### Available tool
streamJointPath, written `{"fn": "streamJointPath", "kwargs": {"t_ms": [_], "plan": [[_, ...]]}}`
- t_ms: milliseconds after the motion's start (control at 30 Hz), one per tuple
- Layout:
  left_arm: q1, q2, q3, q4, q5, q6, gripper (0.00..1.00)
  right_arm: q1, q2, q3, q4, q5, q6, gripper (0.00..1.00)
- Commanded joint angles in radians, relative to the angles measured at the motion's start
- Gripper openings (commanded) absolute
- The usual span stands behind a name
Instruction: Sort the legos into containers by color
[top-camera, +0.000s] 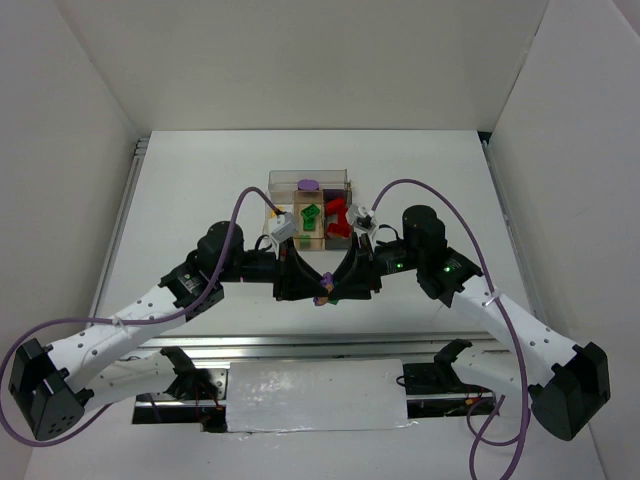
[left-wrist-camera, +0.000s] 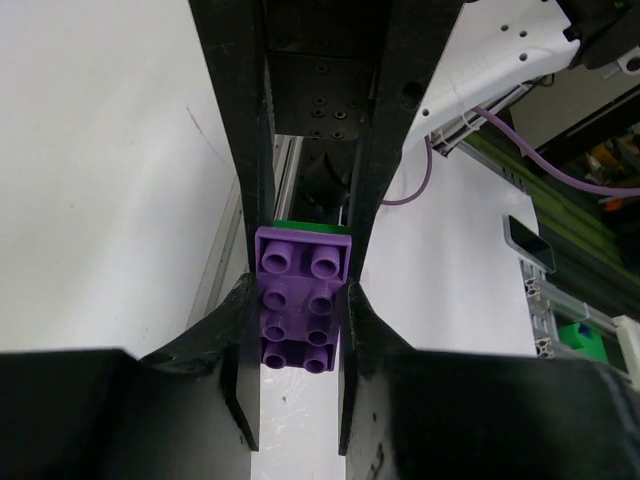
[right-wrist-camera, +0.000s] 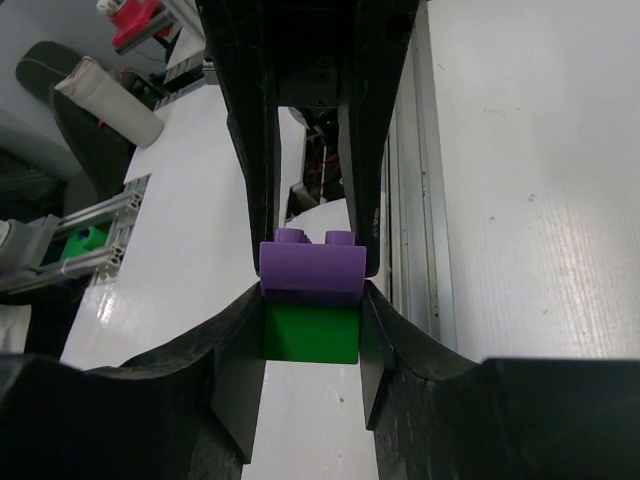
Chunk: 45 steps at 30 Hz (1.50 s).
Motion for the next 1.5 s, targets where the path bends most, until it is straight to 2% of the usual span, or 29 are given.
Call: {"fn": "streamJointPath", "kwargs": {"t_ms": [0, 33, 67, 167, 200, 267, 300, 367, 467, 567, 633, 667, 700, 733, 833, 867, 900, 933, 1000, 1100, 1233, 1467], "plan": [[-0.007, 0.025, 0.009, 0.056, 0.033, -0.002, 0.18, 0.004, 0.025, 0.071, 0.052, -0.01, 0.008, 0.0], [-0.007, 0.028, 0.018, 0.032, 0.004, 0.009, 0.05, 0.006, 0.034, 0.075, 0.045, -0.014, 0.007, 0.0], [-0.007, 0.027, 0.021, 0.018, -0.023, 0.012, 0.0, 0.004, 0.037, 0.078, 0.036, -0.021, -0.002, 0.0], [0.017, -0.002, 0.033, -0.036, -0.121, 0.032, 0.0, 0.001, 0.046, 0.092, -0.059, -0.053, -0.093, 0.0], [0.063, -0.013, 0.033, -0.042, -0.132, 0.02, 0.0, -0.002, 0.049, 0.103, -0.121, -0.088, -0.154, 0.0], [0.138, -0.045, 0.026, -0.027, -0.082, -0.015, 0.0, -0.01, 0.06, 0.112, -0.168, -0.119, -0.199, 0.0], [0.225, -0.062, 0.023, 0.0, -0.06, -0.061, 0.0, -0.017, 0.062, 0.112, -0.183, -0.132, -0.199, 0.0], [0.316, -0.069, 0.024, 0.042, 0.001, -0.11, 0.0, -0.023, 0.068, 0.109, -0.168, -0.132, -0.2, 0.0], [0.363, -0.056, 0.056, 0.044, 0.023, -0.123, 0.0, -0.034, 0.089, 0.109, -0.163, -0.123, -0.199, 0.0], [0.396, -0.038, 0.081, 0.039, -0.005, -0.136, 0.0, -0.054, 0.106, 0.103, -0.14, -0.058, -0.173, 0.0], [0.404, -0.007, 0.13, -0.034, -0.152, -0.124, 0.0, -0.06, 0.099, 0.085, -0.091, 0.044, -0.115, 0.0], [0.404, 0.01, 0.15, -0.059, -0.224, -0.111, 0.0, -0.059, 0.091, 0.072, -0.038, 0.18, -0.049, 0.0], [0.404, 0.066, 0.185, -0.068, -0.367, -0.103, 0.0, -0.059, 0.076, 0.054, -0.018, 0.262, -0.011, 0.0], [0.404, 0.109, 0.207, -0.082, -0.422, -0.101, 0.0, -0.06, 0.071, 0.048, -0.002, 0.329, 0.02, 0.0], [0.412, 0.31, 0.314, -0.065, -0.514, -0.08, 0.0, -0.059, 0.045, 0.061, -0.04, 0.57, 0.108, 0.0], [0.412, 0.356, 0.337, -0.011, -0.526, -0.051, 0.0, -0.062, 0.034, 0.064, -0.066, 0.622, 0.155, 0.0], [0.412, 0.444, 0.374, 0.017, -0.537, -0.04, 0.0, -0.06, 0.004, 0.061, -0.077, 0.741, 0.19, 0.0], [0.412, 0.489, 0.394, 0.046, -0.59, -0.025, 0.0, -0.06, -0.013, 0.054, -0.08, 0.793, 0.264, 0.0], [0.413, 0.612, 0.467, 0.092, -0.66, 0.009, 0.0, -0.063, -0.062, 0.026, -0.085, 0.847, 0.31, 0.0], [0.413, 0.733, 0.544, 0.119, -0.773, 0.044, 0.0, -0.063, -0.104, 0.008, -0.096, 0.777, 0.329, 0.0], [0.415, 0.827, 0.601, 0.156, -0.792, 0.081, 0.0, -0.063, -0.121, -0.008, -0.114, 0.711, 0.317, 0.0], [0.432, 0.959, 0.679, 0.134, -0.79, 0.08, 0.17, -0.063, -0.092, -0.038, -0.064, 0.626, 0.321, 0.0]]}}
